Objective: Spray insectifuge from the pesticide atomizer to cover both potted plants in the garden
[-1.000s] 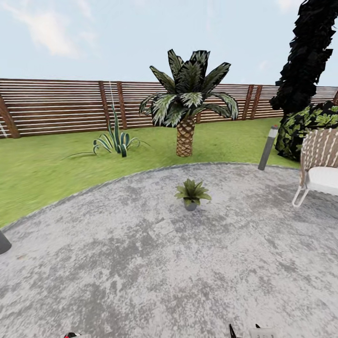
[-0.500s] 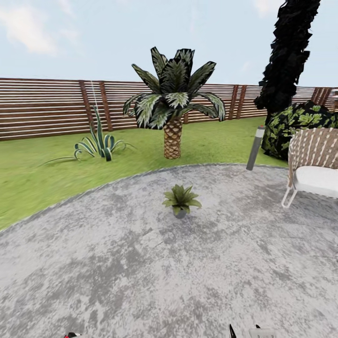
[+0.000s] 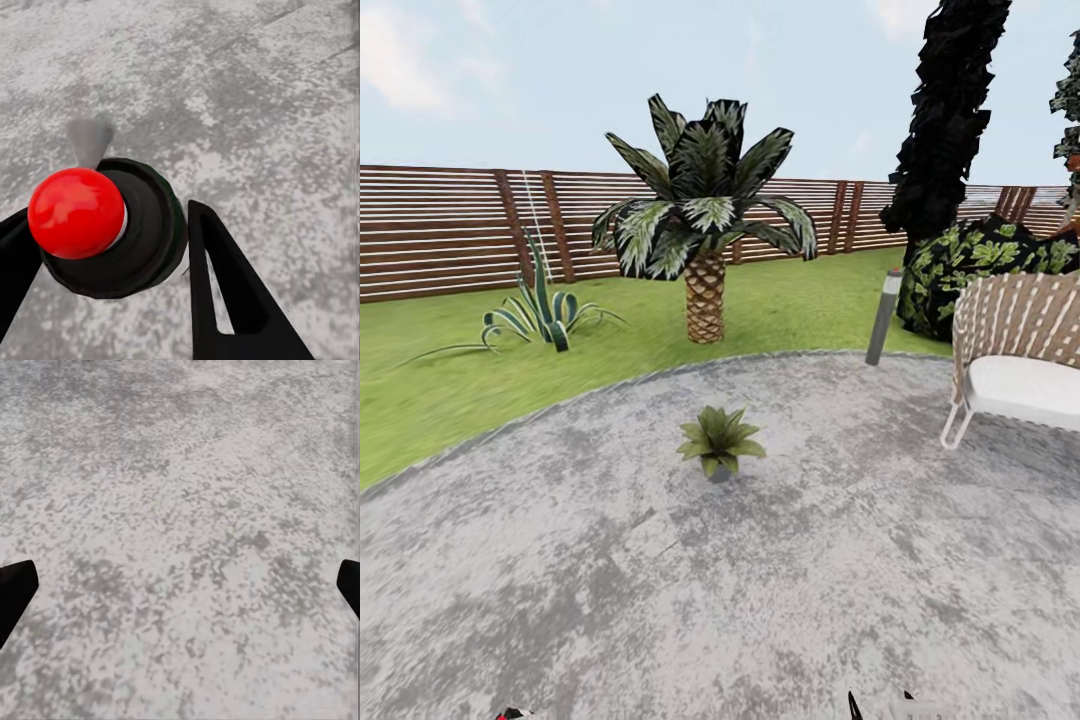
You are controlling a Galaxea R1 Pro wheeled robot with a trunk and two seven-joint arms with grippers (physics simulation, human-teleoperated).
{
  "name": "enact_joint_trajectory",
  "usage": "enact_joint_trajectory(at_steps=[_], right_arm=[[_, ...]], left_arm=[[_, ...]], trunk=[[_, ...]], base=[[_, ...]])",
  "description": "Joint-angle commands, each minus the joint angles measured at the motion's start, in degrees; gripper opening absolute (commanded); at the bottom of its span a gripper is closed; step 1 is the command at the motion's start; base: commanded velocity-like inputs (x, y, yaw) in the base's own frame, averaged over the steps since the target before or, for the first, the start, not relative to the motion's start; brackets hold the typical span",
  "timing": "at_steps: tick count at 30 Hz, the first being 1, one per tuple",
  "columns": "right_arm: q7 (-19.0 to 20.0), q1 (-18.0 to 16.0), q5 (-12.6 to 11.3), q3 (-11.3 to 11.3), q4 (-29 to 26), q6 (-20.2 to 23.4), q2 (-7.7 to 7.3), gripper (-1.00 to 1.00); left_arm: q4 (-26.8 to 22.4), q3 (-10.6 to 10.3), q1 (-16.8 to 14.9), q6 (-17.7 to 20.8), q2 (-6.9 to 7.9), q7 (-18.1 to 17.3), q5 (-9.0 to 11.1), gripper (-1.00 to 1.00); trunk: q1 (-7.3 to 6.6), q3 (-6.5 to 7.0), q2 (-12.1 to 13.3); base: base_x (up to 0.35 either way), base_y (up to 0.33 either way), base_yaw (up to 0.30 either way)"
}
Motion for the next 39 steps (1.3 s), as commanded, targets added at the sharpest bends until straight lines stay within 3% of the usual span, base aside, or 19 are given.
enact_joint_trajectory(at_steps=[1,12,24,39], right_arm=[[0.0,0.0,0.0,-0.1,0.1,-0.2,0.01,1.00],[0.0,0.0,0.0,0.0,0.0,-0.2,0.10,1.00],[0.0,-0.1,0.0,0.0,0.0,-0.2,0.11,1.00],[0.1,-0.1,0.0,0.0,0.0,-0.2,0.11,1.00]], left_arm=[[0.0,0.0,0.0,-0.2,0.00,0.1,0.0,-1.00],[0.0,0.0,0.0,-0.2,0.00,0.1,0.0,-1.00],[0.0,0.0,0.0,-0.2,0.00,0.1,0.0,-1.00],[0.0,0.0,0.0,-0.2,-0.02,0.1,0.0,-1.00]], trunk=[[0.02,-0.05,0.0],[0.02,-0.05,0.0],[0.02,-0.05,0.0],[0.02,-0.05,0.0]], base=[[0.286,-0.163,0.000],[0.286,-0.168,0.031],[0.283,-0.169,0.253],[0.214,-0.212,0.013]])
